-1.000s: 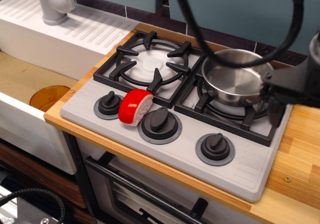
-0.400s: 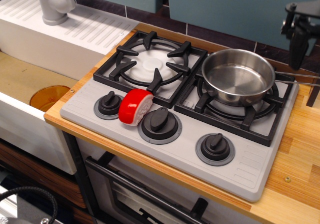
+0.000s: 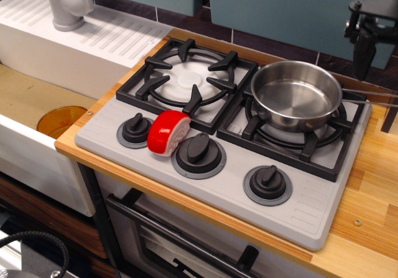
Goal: End effector reaching pot or pan
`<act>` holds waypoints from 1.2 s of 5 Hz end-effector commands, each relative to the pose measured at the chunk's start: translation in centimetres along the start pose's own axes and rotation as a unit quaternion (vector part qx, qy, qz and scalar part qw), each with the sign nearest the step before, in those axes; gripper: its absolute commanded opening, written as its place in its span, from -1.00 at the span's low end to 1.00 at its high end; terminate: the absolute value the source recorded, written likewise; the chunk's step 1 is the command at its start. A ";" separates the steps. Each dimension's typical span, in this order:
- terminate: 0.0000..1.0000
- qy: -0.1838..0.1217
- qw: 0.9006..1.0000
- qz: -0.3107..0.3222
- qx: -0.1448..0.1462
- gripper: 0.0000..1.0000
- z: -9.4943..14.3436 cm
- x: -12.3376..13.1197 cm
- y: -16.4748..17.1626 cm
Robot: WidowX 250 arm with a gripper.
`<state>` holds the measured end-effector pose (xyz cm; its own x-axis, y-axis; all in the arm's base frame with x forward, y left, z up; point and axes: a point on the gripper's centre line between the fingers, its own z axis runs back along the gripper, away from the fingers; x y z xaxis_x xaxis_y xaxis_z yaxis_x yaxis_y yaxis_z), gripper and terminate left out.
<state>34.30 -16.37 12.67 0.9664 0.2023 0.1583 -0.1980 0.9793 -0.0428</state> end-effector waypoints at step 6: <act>-1.00 -0.070 0.994 -0.078 -0.011 1.00 -0.3 2.5 9.9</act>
<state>34.36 -6.07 10.07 0.9702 0.0490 0.2374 -0.0463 0.9988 -0.0166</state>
